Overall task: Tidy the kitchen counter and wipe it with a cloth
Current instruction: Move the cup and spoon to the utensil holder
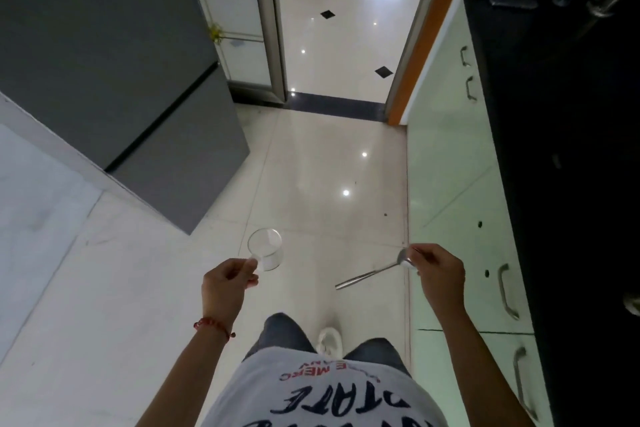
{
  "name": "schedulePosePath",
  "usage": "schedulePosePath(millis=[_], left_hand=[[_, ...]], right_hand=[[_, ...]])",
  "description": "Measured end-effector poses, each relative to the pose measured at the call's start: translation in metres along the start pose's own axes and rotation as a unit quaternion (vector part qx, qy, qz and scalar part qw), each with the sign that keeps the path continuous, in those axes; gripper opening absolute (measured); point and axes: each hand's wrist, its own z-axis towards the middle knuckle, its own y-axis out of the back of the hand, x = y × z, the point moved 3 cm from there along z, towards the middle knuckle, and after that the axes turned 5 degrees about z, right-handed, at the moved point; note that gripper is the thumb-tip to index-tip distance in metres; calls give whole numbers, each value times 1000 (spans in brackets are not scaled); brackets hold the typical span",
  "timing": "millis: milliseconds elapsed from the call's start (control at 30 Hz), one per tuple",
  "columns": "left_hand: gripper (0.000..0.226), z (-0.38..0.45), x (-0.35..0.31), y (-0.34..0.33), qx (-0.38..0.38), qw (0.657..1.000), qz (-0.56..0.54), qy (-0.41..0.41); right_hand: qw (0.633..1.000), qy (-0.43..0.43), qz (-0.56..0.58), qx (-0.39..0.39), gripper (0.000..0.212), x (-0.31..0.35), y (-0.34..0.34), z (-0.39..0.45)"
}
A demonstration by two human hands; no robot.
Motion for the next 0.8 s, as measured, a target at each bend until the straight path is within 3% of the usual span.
schedulePosePath(millis=[167, 300, 533, 700, 800], left_hand=[[11, 66, -26, -5, -27, 999, -5, 22], [8, 145, -61, -21, -23, 1000, -11, 18], [14, 293, -176, -55, 45, 998, -10, -37], [13, 377, -262, -100, 109, 990, 2, -92], [14, 422, -298, -136, 139, 984, 9, -112]], right_hand=[[1000, 15, -18, 10, 7, 34, -45, 86], [1000, -18, 14, 2, 21, 51, -83, 157], [998, -21, 45, -48, 25, 103, -134, 265], [994, -33, 56, -89, 6, 130, -146, 325], [989, -47, 70, -121, 15, 134, -143, 359]])
